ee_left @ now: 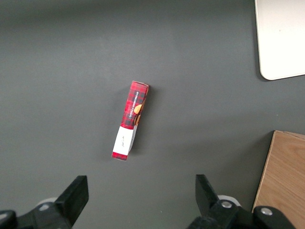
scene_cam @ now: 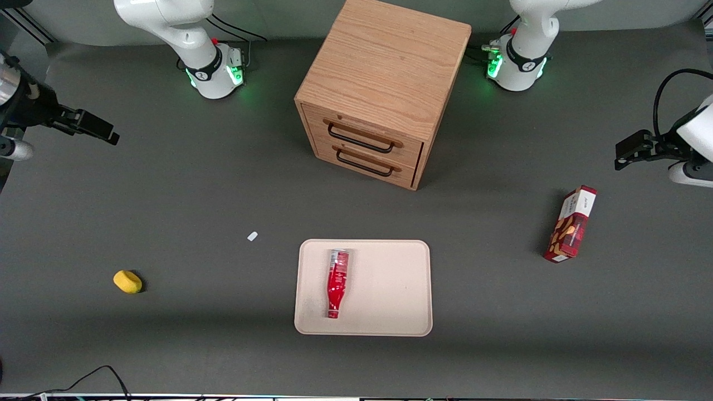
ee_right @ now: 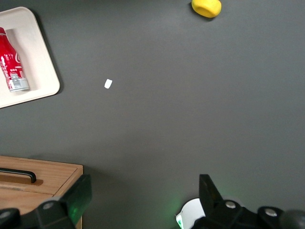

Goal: Place coke bottle on tray

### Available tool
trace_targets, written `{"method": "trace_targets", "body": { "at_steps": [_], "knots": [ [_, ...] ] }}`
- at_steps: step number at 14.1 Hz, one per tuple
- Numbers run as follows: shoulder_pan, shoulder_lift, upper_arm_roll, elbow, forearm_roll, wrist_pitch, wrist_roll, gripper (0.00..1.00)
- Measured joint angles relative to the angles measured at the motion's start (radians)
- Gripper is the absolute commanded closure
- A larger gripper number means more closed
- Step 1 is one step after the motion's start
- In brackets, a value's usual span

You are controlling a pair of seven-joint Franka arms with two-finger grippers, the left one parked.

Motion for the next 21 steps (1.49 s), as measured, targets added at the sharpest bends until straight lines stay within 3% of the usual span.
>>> {"method": "trace_targets", "body": {
  "at_steps": [21],
  "knots": [
    [0.003, -0.004, 0.017, -0.032, 0.0, 0.047, 0.007, 0.0]
  ]
}}
